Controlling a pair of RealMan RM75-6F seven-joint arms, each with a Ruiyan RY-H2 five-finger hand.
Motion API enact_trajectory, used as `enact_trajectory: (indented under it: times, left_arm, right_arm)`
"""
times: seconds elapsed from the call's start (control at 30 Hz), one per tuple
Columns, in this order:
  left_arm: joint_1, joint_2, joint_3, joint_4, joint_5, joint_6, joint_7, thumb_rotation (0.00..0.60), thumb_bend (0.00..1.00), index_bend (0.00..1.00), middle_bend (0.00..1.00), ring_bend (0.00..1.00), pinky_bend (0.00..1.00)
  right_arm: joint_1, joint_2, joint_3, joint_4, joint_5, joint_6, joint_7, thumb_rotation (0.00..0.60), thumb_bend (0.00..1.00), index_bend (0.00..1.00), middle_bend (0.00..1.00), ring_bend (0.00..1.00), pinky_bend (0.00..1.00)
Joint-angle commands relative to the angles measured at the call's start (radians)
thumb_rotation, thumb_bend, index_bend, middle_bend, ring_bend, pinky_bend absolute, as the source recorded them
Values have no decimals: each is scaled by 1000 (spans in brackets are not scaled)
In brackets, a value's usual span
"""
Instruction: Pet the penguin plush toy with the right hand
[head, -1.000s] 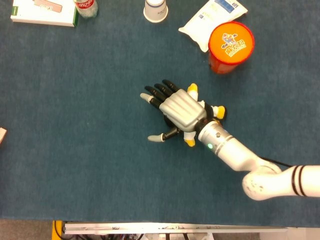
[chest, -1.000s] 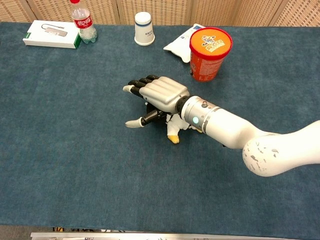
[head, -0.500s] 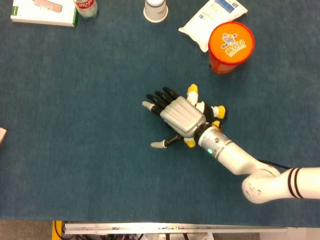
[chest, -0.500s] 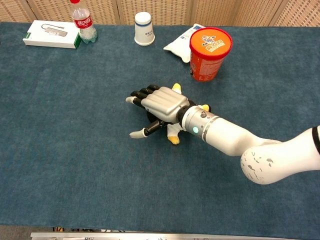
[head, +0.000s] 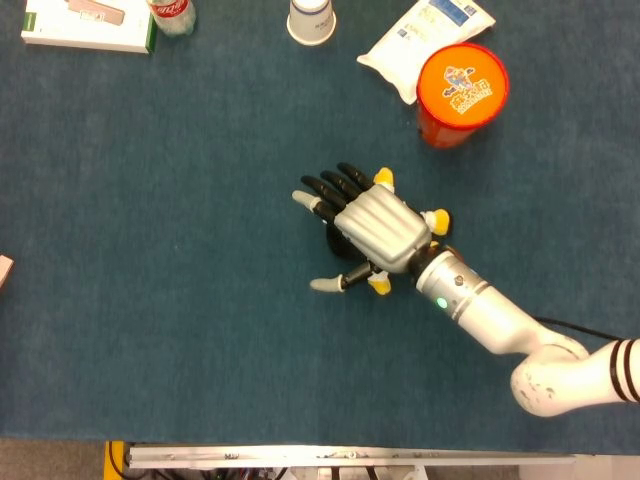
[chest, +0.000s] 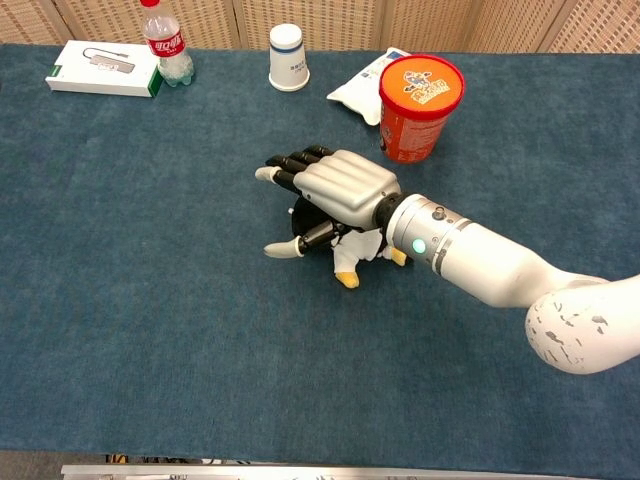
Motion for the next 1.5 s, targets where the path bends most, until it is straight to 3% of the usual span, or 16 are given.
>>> enact_trajectory:
  times: [0.03, 0.27, 0.47, 0.8, 1.03, 1.5]
  left_arm:
    - [-2, 0, -2, 1, -7, -8, 1, 600, 341, 221, 236, 197, 139]
    - [-4, 0, -3, 2, -10, -12, 2, 600, 341, 221, 237, 197, 139]
    - [-3, -1, -2, 6, -13, -14, 1, 600, 341, 221, 237, 197, 139]
    - [-5, -3, -6, 9, -14, -14, -2, 600, 341, 221, 237, 197, 138]
    - [-12, -9, -7, 10, -13, -23, 5, 600, 341, 221, 237, 197, 138]
    - [-8, -8, -10, 23, -28, -24, -7, 600, 341, 221, 237, 197, 138]
  right_arm:
    - [19, -28, 12, 30, 22, -20, -6, 70, 0, 0, 0, 0, 0]
    - [52, -102, 19, 125, 76, -50, -37, 67, 0, 0, 0, 0, 0]
    - [50, -99, -5, 130, 102, -57, -58, 69, 0, 0, 0, 0, 0]
    - [-5, 20, -54, -10, 61, 10, -45, 68, 0, 0, 0, 0, 0]
    - [-10, 57, -34, -72, 33, 33, -20, 67, 0, 0, 0, 0, 0]
    - [55, -81, -14, 97, 109, -44, -60, 72, 0, 0, 0, 0, 0]
